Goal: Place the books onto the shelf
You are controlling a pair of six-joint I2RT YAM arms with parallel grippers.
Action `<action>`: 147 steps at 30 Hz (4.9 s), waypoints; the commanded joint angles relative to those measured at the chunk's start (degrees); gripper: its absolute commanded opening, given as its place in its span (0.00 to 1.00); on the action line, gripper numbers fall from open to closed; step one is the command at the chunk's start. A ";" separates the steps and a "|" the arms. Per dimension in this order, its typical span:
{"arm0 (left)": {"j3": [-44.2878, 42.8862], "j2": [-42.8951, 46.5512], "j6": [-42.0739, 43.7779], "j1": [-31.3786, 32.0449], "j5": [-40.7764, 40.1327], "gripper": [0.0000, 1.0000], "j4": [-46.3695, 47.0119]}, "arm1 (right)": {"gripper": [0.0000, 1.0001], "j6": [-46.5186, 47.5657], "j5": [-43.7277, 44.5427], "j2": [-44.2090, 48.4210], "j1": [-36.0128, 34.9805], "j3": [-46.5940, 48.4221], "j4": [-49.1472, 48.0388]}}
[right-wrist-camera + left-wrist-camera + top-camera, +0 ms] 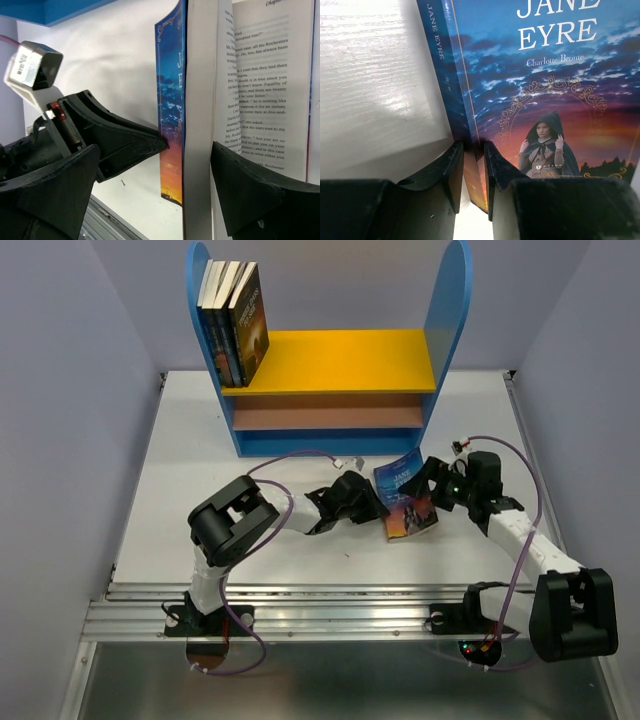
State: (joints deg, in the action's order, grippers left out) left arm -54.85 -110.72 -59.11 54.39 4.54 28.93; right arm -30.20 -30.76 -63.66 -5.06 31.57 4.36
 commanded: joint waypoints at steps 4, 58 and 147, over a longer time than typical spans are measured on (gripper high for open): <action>-1.93 -0.99 0.58 1.33 0.39 0.25 -0.71 | 0.72 0.31 0.08 -3.57 -1.44 1.21 7.59; 9.59 41.29 10.77 -8.51 17.80 0.99 12.99 | 0.01 -14.54 -26.71 22.26 -1.97 17.91 -14.72; 0.26 21.15 74.14 -26.62 -24.84 0.00 80.14 | 1.00 7.26 12.13 8.37 -1.97 31.18 19.46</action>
State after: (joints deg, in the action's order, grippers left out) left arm -58.33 -92.18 15.40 29.10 -13.93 77.10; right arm -23.55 -17.34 -56.60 -6.79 60.71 25.32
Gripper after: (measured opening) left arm 0.383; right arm 0.998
